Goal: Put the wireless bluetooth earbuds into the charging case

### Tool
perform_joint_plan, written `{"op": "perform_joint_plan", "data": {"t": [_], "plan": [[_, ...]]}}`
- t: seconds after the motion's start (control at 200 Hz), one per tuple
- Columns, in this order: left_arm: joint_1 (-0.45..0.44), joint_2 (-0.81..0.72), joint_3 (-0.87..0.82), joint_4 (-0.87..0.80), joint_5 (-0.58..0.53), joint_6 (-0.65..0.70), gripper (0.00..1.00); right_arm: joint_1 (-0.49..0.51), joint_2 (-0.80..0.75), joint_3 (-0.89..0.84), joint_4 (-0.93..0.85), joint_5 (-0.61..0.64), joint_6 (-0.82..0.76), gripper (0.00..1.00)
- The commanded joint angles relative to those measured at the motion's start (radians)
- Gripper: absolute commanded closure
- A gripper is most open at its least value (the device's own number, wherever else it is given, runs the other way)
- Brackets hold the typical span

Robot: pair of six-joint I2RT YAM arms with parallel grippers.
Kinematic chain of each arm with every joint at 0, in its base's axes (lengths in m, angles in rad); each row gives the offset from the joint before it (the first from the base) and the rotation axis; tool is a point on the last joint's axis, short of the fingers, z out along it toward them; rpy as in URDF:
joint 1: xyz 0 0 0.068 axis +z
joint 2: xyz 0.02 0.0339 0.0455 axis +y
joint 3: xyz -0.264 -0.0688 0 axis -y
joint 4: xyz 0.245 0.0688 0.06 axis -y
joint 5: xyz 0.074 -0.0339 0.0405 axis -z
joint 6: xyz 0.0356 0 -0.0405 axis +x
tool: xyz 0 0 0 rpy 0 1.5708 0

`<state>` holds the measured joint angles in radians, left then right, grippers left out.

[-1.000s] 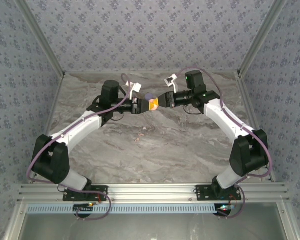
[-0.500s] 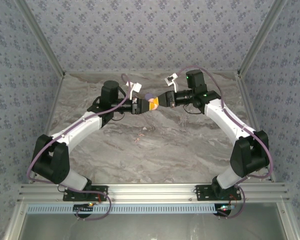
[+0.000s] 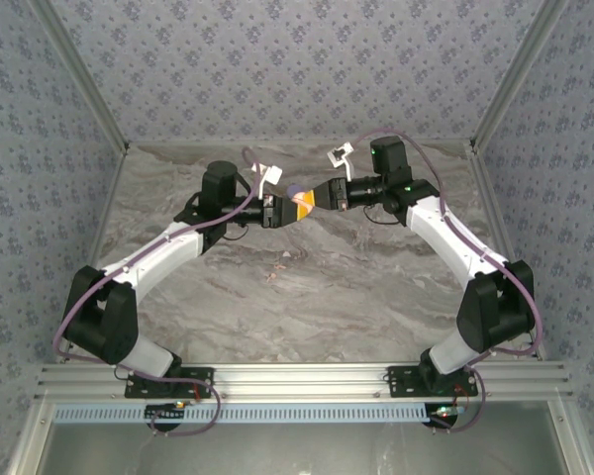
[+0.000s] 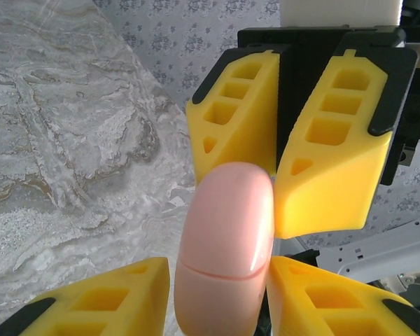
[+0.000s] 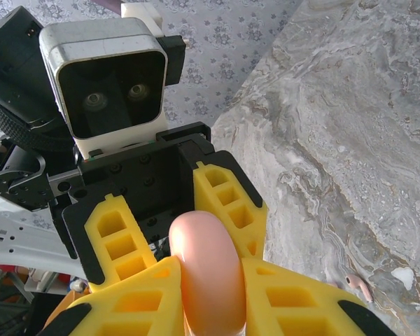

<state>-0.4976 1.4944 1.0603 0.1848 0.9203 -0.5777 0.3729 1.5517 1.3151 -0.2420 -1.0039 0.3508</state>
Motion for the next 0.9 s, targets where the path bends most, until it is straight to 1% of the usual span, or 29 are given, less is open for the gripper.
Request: {"op": "perform_joint_plan", "data": {"t": [0.0,0.13,0.415,0.68,0.9], "plan": [[-0.005,-0.017,0.006,0.038,0.014,-0.007,0.59,-0.002,-0.033,-0.005,0.008,-0.037,-0.001,0.78],[-0.005,-0.022,0.006,0.038,0.014,-0.007,0.58,0.000,-0.035,-0.006,-0.006,-0.037,-0.014,0.77],[-0.007,-0.028,0.008,0.038,0.008,-0.007,0.64,0.006,-0.035,-0.006,-0.037,-0.041,-0.041,0.77],[-0.007,-0.034,0.006,0.032,0.000,-0.004,0.63,0.008,-0.034,-0.006,-0.060,-0.040,-0.061,0.77],[-0.007,-0.034,0.010,0.033,-0.002,-0.003,0.66,0.014,-0.033,-0.004,-0.068,-0.045,-0.067,0.77]]}}
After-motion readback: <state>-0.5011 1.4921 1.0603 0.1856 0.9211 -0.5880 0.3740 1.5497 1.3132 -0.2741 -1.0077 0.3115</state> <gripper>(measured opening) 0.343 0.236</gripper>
